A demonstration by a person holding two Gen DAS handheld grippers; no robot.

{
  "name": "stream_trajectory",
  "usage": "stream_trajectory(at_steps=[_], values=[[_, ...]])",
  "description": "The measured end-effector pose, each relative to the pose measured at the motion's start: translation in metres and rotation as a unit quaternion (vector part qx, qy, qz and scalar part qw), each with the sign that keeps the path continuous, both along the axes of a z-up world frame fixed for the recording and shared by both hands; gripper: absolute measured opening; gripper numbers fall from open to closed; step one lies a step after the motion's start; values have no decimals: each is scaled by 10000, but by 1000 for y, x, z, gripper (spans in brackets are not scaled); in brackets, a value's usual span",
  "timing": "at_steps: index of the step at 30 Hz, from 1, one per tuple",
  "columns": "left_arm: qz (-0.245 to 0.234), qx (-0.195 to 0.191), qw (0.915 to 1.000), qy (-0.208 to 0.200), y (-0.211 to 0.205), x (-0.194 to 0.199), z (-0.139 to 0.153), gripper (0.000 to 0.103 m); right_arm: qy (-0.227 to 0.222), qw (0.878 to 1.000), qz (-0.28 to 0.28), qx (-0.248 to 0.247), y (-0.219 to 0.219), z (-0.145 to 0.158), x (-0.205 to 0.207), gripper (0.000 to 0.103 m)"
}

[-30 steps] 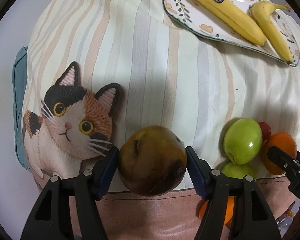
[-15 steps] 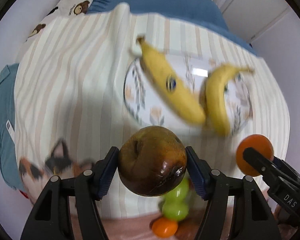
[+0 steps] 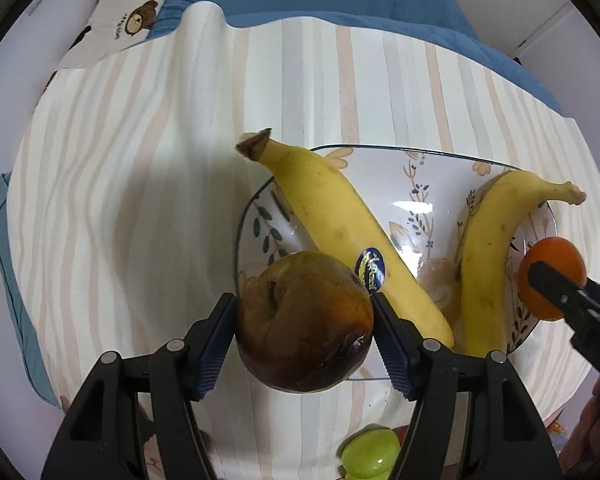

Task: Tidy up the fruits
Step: 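Place the pear and the orange on the plate beside the bananas, releasing both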

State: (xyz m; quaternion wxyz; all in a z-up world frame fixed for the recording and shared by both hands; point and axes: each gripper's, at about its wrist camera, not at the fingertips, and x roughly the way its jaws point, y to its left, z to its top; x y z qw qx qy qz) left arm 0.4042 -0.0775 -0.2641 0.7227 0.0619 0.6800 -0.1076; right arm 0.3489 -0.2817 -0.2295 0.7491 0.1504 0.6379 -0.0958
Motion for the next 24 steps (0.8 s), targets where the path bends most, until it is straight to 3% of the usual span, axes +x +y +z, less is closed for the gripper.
stream_trajectory(at_steps=[14, 18, 24], values=[[-4, 38, 9997, 244, -8, 22, -22, 65, 213, 9997, -28, -91, 2, -28, 17, 65], [-12, 36, 9995, 318, -5, 21, -28, 66, 168, 9997, -21, -177, 7, -24, 22, 79], [-11, -40, 10000, 69, -6, 11, -11, 73, 112, 9996, -30, -242, 11, -15, 18, 84]])
